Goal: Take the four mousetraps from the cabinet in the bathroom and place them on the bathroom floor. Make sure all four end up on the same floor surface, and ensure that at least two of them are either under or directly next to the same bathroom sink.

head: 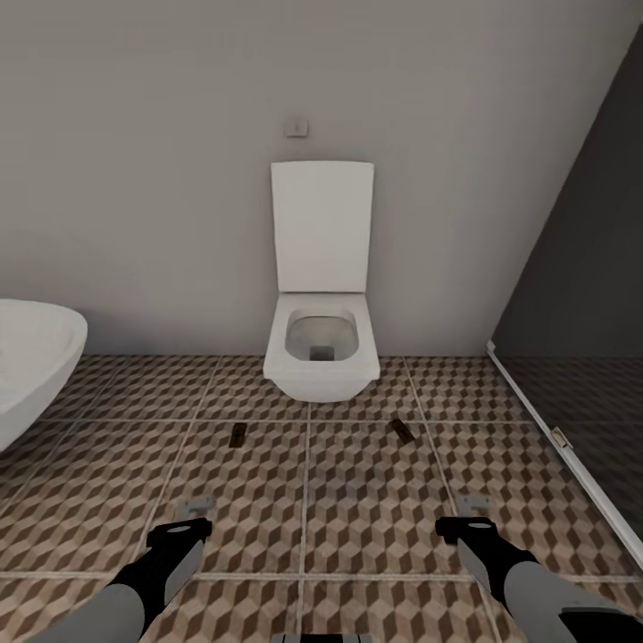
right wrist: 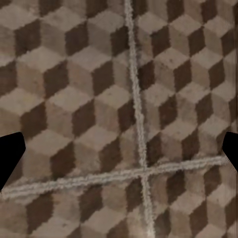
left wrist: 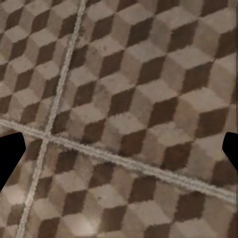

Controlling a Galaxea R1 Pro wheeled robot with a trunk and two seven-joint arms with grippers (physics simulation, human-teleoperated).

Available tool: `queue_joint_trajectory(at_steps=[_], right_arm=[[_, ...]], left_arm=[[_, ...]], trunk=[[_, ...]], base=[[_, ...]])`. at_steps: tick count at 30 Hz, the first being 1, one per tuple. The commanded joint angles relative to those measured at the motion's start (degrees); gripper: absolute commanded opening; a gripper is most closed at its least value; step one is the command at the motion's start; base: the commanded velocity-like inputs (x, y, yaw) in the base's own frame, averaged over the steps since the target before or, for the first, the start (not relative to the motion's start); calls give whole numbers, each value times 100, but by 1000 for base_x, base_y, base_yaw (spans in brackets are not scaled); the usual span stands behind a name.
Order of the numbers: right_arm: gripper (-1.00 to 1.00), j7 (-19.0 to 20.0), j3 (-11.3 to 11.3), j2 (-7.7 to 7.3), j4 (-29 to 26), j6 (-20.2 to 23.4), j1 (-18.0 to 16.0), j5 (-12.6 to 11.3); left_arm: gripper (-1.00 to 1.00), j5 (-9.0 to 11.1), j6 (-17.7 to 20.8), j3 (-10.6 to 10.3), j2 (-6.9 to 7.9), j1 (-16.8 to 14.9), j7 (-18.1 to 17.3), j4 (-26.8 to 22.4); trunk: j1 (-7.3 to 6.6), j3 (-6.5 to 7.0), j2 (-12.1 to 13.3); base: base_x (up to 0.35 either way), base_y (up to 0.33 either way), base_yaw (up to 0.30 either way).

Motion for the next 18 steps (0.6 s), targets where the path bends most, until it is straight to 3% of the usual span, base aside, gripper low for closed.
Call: queue_joint_trajectory(at_steps=[1, 18], right_arm=[[100, -16, 12, -1, -12, 38, 1, 1], [100, -16, 19, -23, 7, -84, -1, -26]], left_arm=[[100, 32, 40, -46, 7, -1, 40, -15], [100, 63, 46, -26, 10, -1, 40, -6]], trunk=[[-3, 18, 0], [-47, 395, 23]], base=[[0, 0, 0], [0, 0, 0]])
